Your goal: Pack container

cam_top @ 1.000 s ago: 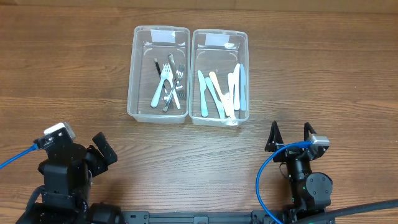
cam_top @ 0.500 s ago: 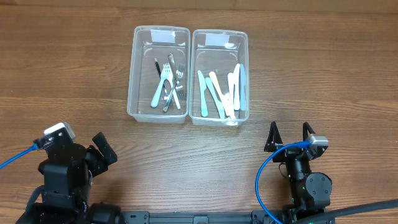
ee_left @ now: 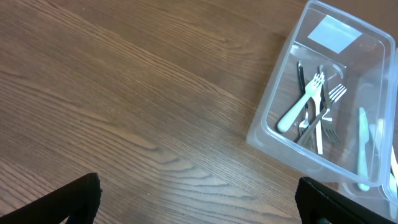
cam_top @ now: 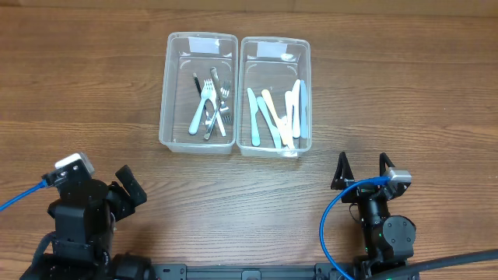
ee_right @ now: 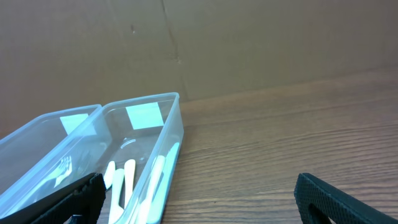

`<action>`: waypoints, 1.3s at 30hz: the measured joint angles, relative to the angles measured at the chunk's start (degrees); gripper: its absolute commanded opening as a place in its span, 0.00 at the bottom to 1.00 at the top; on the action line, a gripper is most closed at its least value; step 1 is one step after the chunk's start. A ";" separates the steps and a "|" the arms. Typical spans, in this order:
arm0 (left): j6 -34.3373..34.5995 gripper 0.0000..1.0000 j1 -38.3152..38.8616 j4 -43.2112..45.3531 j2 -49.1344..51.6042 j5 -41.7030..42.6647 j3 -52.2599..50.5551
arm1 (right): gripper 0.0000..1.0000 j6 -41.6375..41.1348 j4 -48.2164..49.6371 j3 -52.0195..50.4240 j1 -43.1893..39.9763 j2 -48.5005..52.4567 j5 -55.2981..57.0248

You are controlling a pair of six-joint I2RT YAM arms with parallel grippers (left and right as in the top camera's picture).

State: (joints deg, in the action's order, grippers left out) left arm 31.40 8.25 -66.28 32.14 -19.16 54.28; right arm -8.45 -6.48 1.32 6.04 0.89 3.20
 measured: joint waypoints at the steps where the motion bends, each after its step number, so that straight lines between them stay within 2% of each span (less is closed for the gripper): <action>1: 0.00 1.00 0.00 0.00 0.00 0.00 0.00 | 1.00 -0.04 0.02 0.00 -0.02 0.00 -0.02; 12: -0.24 1.00 0.00 -0.28 -0.33 -0.48 0.00 | 1.00 -0.15 0.04 0.00 -0.02 0.00 -0.02; 17: -3.87 1.00 -1.44 -0.44 -5.84 -0.98 -1.11 | 1.00 -0.13 0.04 0.00 -0.02 0.00 -0.02; 20: -9.84 1.00 -2.73 5.53 -10.97 1.31 -4.83 | 1.00 -0.13 0.07 0.00 0.00 -0.02 0.00; 28: -30.03 1.00 -5.38 29.57 -19.54 14.53 -24.33 | 1.00 -0.13 0.33 0.00 -0.02 -0.04 0.00; 30: -35.50 1.00 -5.38 37.92 -20.48 18.58 -29.27 | 1.00 -0.15 0.35 0.00 -0.02 -0.04 -0.02; 33: -39.85 1.00 -5.38 46.25 -21.42 21.24 -34.16 | 1.00 -0.15 0.37 -0.02 -0.02 -0.04 -0.02; 39: -43.01 1.00 -5.38 54.21 -25.62 21.86 -42.12 | 1.00 -0.15 0.37 -0.02 0.00 -0.04 0.00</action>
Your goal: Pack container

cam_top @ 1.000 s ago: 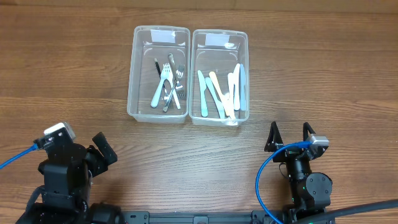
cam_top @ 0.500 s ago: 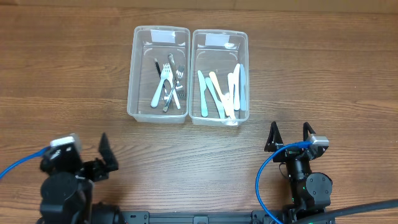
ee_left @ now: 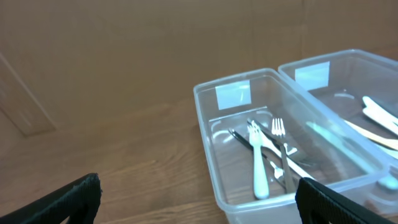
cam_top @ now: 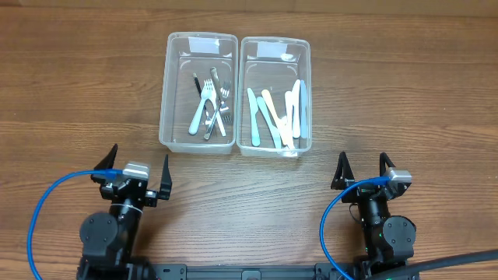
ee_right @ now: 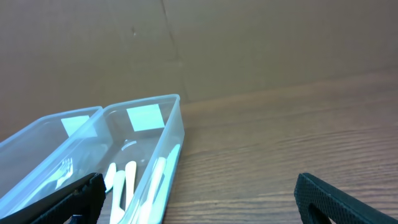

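Note:
Two clear plastic containers stand side by side at the far middle of the table. The left container [cam_top: 166,93] holds several forks [cam_top: 208,105], pale blue and metal. The right container [cam_top: 306,93] holds several white and pale blue knives [cam_top: 276,117]. My left gripper [cam_top: 132,167] is open near the front left, pointing at the left container, nothing between its fingers. My right gripper [cam_top: 362,167] is open at the front right, also empty. The left wrist view shows the left container [ee_left: 205,124] and its forks [ee_left: 258,162]; the right wrist view shows the right container [ee_right: 177,134].
Bare wooden tabletop [cam_top: 78,93] surrounds the containers on all sides. Blue cables [cam_top: 43,210] loop from each arm base at the front edge. A brown wall [ee_right: 249,43] rises behind the table.
My left arm has turned from a skewed pose at the far front left to face the containers squarely, nearer the middle. The right arm and all cutlery are unchanged.

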`<action>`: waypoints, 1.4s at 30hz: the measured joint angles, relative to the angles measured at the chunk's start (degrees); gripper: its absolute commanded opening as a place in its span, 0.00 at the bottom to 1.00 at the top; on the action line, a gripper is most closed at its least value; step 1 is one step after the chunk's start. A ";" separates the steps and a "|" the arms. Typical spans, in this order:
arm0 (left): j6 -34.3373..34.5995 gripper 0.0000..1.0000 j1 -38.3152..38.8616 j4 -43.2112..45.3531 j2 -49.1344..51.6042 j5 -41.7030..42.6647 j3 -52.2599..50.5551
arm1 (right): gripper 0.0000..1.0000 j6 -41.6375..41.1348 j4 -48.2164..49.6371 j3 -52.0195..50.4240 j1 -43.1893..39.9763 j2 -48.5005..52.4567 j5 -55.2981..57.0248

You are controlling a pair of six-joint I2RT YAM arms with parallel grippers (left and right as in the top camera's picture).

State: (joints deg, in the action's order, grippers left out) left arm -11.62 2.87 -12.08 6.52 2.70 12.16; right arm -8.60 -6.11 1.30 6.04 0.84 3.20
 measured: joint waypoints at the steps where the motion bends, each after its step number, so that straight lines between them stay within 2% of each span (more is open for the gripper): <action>1: 0.02 1.00 0.00 0.52 -1.29 -0.42 -1.31 | 1.00 0.04 0.02 0.00 0.00 0.00 -0.02; 4: 0.74 1.00 0.00 1.40 -5.05 -1.86 -4.96 | 1.00 0.00 0.04 0.00 0.00 0.00 -0.02; 10: 3.45 1.00 -0.04 0.98 -5.53 -2.54 -8.85 | 1.00 -0.02 0.04 0.00 -0.02 0.00 0.00; 42: 5.31 1.00 -0.04 1.18 -5.62 -2.75 -8.85 | 1.00 0.02 0.04 0.02 -0.02 0.00 0.00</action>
